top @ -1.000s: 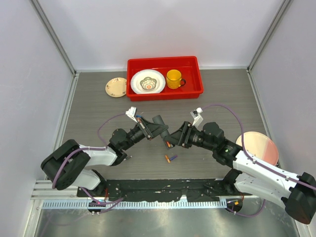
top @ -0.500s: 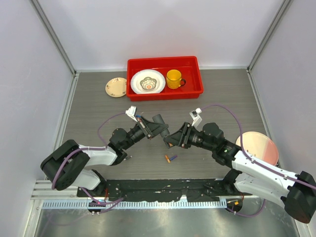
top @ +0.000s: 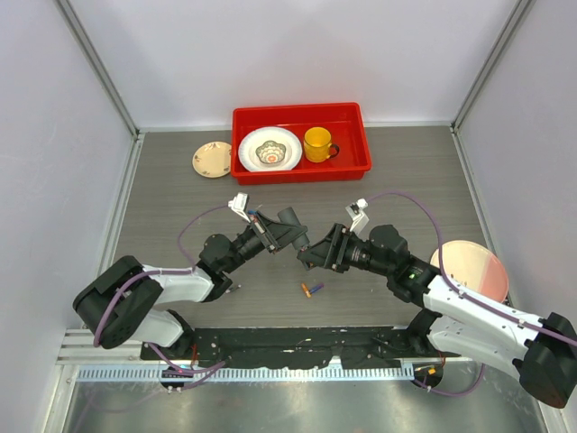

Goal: Load the batteries into the remote control

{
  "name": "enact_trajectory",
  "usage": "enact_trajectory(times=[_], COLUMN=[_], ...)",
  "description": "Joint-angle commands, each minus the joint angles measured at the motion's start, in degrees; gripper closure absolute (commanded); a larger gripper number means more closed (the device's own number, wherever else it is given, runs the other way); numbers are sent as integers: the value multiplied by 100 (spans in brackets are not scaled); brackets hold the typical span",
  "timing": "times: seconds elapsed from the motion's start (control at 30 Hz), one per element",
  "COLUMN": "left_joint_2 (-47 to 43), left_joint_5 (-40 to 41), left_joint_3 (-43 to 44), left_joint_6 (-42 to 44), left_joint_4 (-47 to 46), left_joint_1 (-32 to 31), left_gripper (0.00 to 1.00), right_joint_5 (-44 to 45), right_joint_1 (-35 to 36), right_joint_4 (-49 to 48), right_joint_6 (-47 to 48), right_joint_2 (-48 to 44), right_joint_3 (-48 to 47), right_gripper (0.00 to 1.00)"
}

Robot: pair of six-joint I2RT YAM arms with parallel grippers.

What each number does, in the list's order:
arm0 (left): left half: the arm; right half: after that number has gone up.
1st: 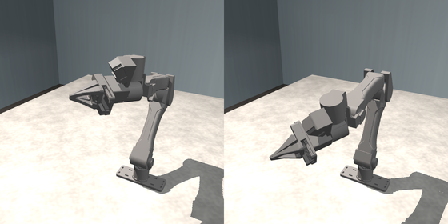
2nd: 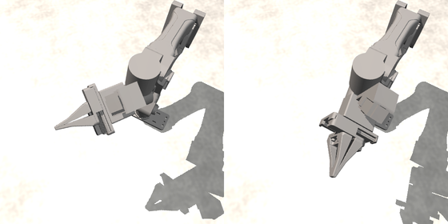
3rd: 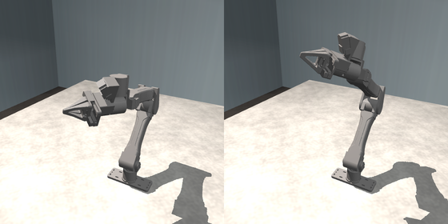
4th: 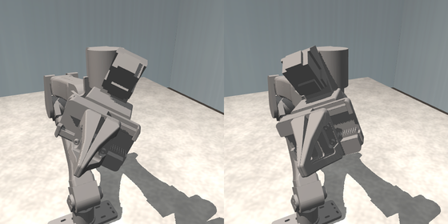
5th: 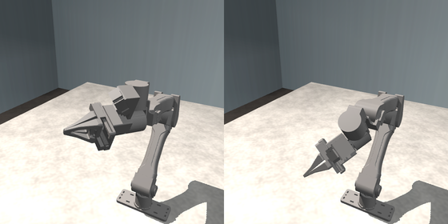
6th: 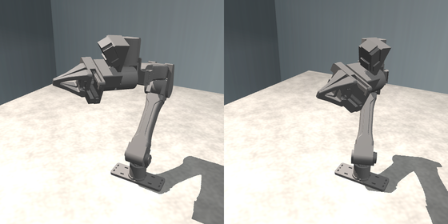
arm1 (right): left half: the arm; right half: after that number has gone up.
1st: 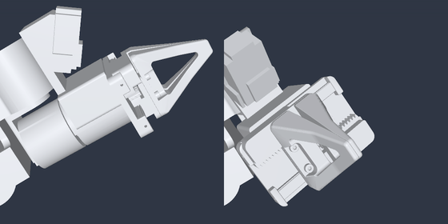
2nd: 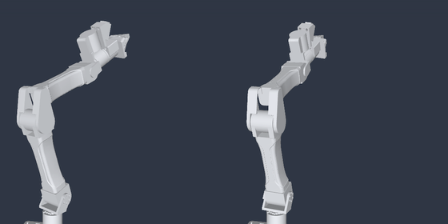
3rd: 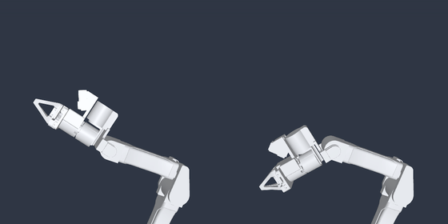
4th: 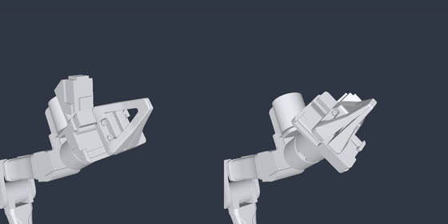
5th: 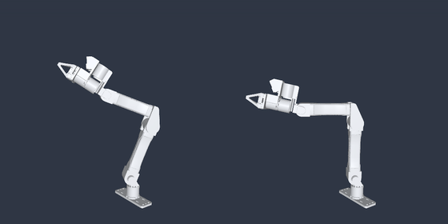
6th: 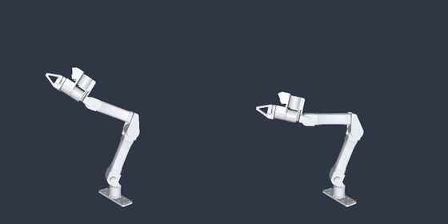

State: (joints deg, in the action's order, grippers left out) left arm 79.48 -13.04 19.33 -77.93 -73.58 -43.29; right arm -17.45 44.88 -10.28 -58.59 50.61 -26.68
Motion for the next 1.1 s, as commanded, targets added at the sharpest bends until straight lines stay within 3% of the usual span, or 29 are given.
enact_trajectory(times=[0.0, 0.37, 0.57, 1.07], left_joint_2=[-109, -47, -73, 173], left_joint_5=[82, 100, 73, -23], left_joint_3=[97, -17, 9, 150], left_joint_6=[41, 68, 59, -73], left_joint_4=[-1510, -1501, -1501, -1501], left_joint_1=[-22, -13, -13, -4], left_gripper=[100, 100, 100, 100], right_joint_5=[66, 514, 1051, 1263], right_joint_1=[-23, -23, -23, 3], right_joint_4=[218, 2011, 3339, 3516], right_joint_6=[189, 1366, 2246, 2519], right_joint_2=[-174, -499, -315, -166], right_joint_3=[-390, -1497, -1972, -2202], right_gripper=[35, 31, 36, 43])
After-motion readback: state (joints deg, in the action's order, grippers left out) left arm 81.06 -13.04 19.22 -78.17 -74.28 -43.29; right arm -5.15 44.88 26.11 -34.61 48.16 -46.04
